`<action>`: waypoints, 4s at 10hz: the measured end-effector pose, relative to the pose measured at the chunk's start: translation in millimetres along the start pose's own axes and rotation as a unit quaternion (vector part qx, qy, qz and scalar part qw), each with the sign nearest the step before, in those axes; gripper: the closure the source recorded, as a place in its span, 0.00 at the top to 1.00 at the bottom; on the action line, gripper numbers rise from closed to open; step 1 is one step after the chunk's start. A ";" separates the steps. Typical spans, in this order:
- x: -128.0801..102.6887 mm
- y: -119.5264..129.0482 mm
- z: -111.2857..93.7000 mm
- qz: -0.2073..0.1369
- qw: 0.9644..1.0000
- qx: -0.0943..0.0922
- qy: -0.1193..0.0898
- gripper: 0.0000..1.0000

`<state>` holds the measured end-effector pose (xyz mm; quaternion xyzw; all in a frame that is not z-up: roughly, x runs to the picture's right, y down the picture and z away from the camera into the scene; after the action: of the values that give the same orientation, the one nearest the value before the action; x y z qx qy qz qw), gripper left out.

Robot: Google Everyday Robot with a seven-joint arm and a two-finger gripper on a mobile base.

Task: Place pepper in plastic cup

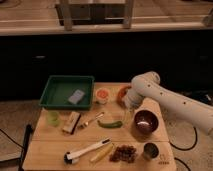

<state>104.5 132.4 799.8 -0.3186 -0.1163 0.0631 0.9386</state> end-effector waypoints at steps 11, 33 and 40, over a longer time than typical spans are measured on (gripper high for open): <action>-29.5 -1.0 29.2 0.012 1.000 -0.003 -0.008 0.80; -35.1 8.0 82.5 0.065 0.998 -0.001 -0.004 0.80; -25.2 7.2 92.4 0.082 0.997 0.002 0.000 0.58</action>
<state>55.9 187.1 862.0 -0.3252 -0.0895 0.1401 0.9309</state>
